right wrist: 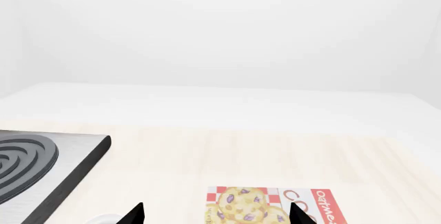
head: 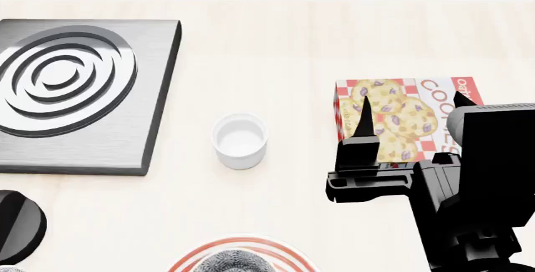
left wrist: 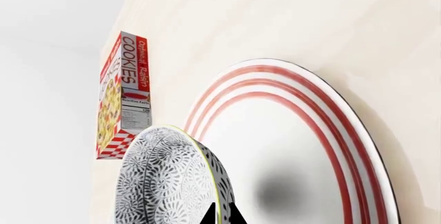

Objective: Pick the akita bowl on the stove and place it on the plate.

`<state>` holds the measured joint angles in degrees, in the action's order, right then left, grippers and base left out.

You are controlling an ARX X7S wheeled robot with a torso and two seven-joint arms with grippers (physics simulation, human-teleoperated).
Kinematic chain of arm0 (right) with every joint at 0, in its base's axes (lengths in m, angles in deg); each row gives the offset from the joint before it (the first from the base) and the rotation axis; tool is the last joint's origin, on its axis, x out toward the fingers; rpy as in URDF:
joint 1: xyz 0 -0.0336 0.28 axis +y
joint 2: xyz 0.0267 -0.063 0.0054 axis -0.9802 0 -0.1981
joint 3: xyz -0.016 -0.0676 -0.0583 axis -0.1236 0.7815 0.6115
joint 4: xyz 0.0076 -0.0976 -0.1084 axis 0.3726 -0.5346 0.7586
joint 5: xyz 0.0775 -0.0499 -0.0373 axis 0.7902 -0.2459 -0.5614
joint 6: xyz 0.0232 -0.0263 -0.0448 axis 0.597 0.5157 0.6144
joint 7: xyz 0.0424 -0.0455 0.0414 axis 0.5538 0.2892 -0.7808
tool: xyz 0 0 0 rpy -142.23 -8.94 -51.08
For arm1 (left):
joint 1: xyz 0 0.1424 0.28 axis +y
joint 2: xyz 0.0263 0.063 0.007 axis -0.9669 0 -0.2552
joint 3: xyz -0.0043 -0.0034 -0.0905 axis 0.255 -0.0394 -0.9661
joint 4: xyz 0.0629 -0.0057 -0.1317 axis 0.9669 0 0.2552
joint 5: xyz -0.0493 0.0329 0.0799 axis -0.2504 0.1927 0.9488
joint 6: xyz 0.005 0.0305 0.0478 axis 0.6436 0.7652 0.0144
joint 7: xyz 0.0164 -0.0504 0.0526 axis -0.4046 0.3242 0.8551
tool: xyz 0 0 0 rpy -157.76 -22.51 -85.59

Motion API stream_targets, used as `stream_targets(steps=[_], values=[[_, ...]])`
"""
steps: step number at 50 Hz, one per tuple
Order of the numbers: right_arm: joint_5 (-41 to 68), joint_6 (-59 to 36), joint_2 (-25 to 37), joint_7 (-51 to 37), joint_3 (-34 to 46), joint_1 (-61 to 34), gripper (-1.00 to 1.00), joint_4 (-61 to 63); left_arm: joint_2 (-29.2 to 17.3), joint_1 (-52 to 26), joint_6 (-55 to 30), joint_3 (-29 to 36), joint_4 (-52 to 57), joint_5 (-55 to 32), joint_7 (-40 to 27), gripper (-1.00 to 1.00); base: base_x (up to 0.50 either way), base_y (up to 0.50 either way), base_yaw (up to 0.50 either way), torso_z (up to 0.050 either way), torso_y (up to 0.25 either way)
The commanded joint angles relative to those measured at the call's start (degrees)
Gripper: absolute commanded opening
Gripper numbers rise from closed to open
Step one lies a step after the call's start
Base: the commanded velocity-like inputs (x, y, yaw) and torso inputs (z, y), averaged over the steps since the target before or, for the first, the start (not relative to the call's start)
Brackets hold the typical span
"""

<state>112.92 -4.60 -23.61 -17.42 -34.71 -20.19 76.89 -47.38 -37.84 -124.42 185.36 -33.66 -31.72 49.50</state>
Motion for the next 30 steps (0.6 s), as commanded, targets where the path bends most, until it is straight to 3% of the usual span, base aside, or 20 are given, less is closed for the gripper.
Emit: stream_targets(steps=[1, 30], values=[[0.2, 0.23, 0.15, -0.16, 0.12, 0.02, 1.0, -0.08, 0.21, 0.04, 0.02, -0.52, 0.26, 1.65, -0.53, -1.0, 0.0, 0.0, 0.0, 0.0, 0.0], [0.71, 0.65, 0.55, -0.65, 0.45, 0.02, 1.0, -0.23, 0.55, 2.6, 0.35, -0.62, -0.82, 1.22, -2.13, -1.0, 0.0, 0.0, 0.0, 0.0, 0.0]])
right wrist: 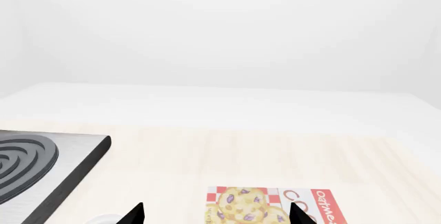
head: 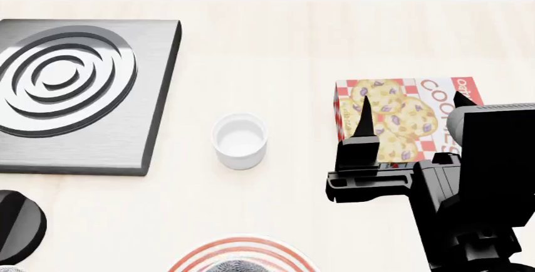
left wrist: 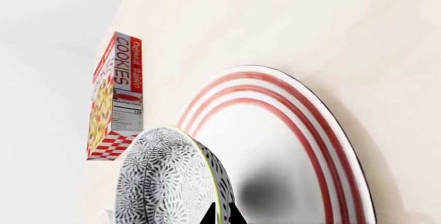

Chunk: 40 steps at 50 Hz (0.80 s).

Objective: Pick the akita bowl on the stove and place it on the plate.

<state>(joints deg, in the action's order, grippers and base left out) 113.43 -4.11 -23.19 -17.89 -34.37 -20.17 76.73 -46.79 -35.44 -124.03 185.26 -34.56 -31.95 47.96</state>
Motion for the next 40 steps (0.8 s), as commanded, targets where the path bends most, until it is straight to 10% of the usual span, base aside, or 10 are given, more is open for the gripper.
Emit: stream_targets(steps=[1, 5, 6, 40], values=[[0.2, 0.2, 0.16, -0.15, 0.14, 0.01, 1.0, -0.07, -0.05, 0.23, -0.11, -0.49, 0.18, 1.51, -0.57, -1.0, 0.0, 0.0, 0.0, 0.0, 0.0], [0.27, 0.23, 0.22, -0.24, 0.19, 0.0, 1.0, -0.09, 0.06, 0.27, -0.19, -0.39, -0.12, 1.78, -0.64, -1.0, 0.0, 0.0, 0.0, 0.0, 0.0], [0.28, 0.27, 0.22, -0.25, 0.18, 0.01, 1.0, -0.1, 0.12, 0.23, -0.31, -0.42, -0.13, 1.8, -0.55, 1.0, 0.0, 0.0, 0.0, 0.0, 0.0], [1.29, 0.31, 0.63, -0.81, 0.52, 0.02, 1.0, -0.41, 2.17, 1.3, -2.69, -6.54, 4.85, -1.02, -2.05, 1.0, 0.0, 0.0, 0.0, 0.0, 0.0]])
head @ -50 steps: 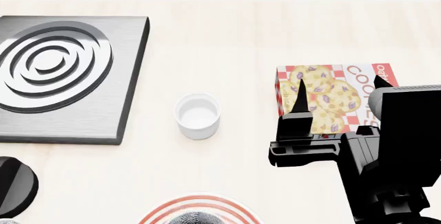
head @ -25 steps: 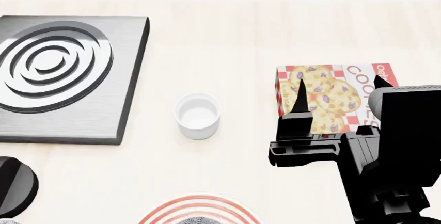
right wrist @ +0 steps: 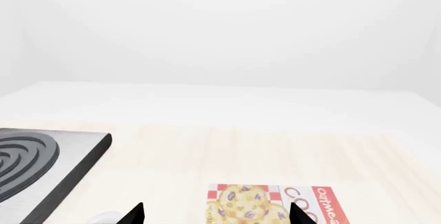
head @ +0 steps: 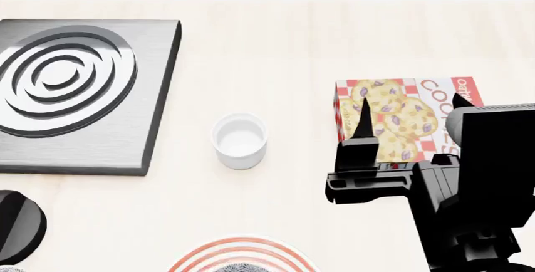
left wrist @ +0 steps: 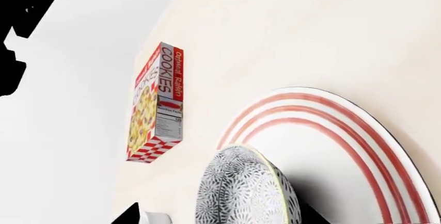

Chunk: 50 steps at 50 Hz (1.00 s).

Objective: Pick the akita bowl on the stove and place it on the plate.

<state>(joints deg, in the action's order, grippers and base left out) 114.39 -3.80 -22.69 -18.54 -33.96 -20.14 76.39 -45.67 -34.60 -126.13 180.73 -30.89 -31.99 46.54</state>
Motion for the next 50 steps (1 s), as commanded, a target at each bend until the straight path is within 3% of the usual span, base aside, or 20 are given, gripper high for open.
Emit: stream_targets(steps=[1, 11, 47, 50], values=[[0.09, 0.28, 0.15, 0.08, 0.28, -0.04, 1.0, -0.37, 1.55, 0.76, -0.61, -2.96, 1.34, -1.64, -1.04, 1.0, 0.0, 0.0, 0.0, 0.0, 0.0], [0.15, 0.59, 0.31, 0.12, 0.45, -0.02, 1.0, -0.52, 4.61, 2.18, -1.98, -8.69, 3.62, -5.16, -2.68, 1.0, 0.0, 0.0, 0.0, 0.0, 0.0], [1.65, -0.04, 0.76, -1.2, 0.54, -0.42, 1.0, 0.07, 8.46, 6.34, -4.21, -27.48, 6.43, -16.08, -5.38, 1.0, 0.0, 0.0, 0.0, 0.0, 0.0], [1.66, 0.04, 0.79, -1.25, 0.57, -0.41, 1.0, 0.06, 9.55, 6.03, -4.99, -31.54, 6.52, -18.19, -5.17, 1.0, 0.0, 0.0, 0.0, 0.0, 0.0]])
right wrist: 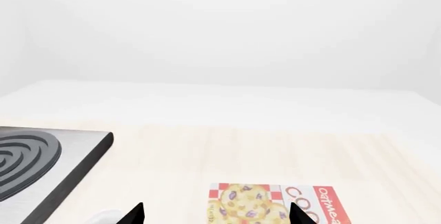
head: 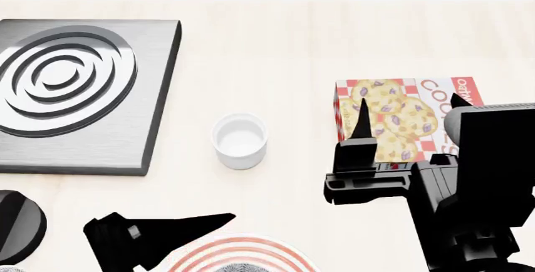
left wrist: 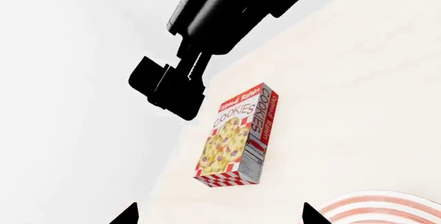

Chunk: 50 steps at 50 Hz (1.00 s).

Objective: Pick the akita bowl on the stove and place it on the plate.

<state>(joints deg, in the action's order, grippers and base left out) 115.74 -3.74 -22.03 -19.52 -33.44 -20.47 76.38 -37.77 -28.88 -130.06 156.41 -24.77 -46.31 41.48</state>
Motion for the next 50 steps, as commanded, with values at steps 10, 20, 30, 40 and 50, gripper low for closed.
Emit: stream_targets(steps=[10, 20, 30, 40, 50], values=[[0.45, 0.14, 0.25, -0.38, 0.16, -0.07, 1.0, 0.02, 2.7, 0.47, -1.86, -12.17, 0.06, -6.33, -0.18, 1.0, 0.0, 0.0, 0.0, 0.0, 0.0], [0.58, 0.29, 0.37, -0.52, 0.27, -0.07, 1.0, -0.02, 4.98, 1.05, -2.51, -20.67, -1.86, -10.49, -0.41, 1.0, 0.0, 0.0, 0.0, 0.0, 0.0], [0.75, 0.39, 0.48, -0.67, 0.36, -0.08, 1.0, -0.07, 7.48, 1.58, -3.71, -27.42, -2.79, -13.84, -0.75, 1.0, 0.0, 0.0, 0.0, 0.0, 0.0], [0.89, 0.54, 0.6, -0.77, 0.46, -0.08, 1.0, -0.12, 8.32, 2.19, -4.07, -30.89, -3.25, -15.44, -1.11, 1.0, 0.0, 0.0, 0.0, 0.0, 0.0], [0.98, 0.71, 0.75, -0.88, 0.61, -0.08, 1.0, -0.15, 10.3, 2.69, -5.53, -38.0, -3.68, -18.43, -1.73, 1.0, 0.0, 0.0, 0.0, 0.0, 0.0]])
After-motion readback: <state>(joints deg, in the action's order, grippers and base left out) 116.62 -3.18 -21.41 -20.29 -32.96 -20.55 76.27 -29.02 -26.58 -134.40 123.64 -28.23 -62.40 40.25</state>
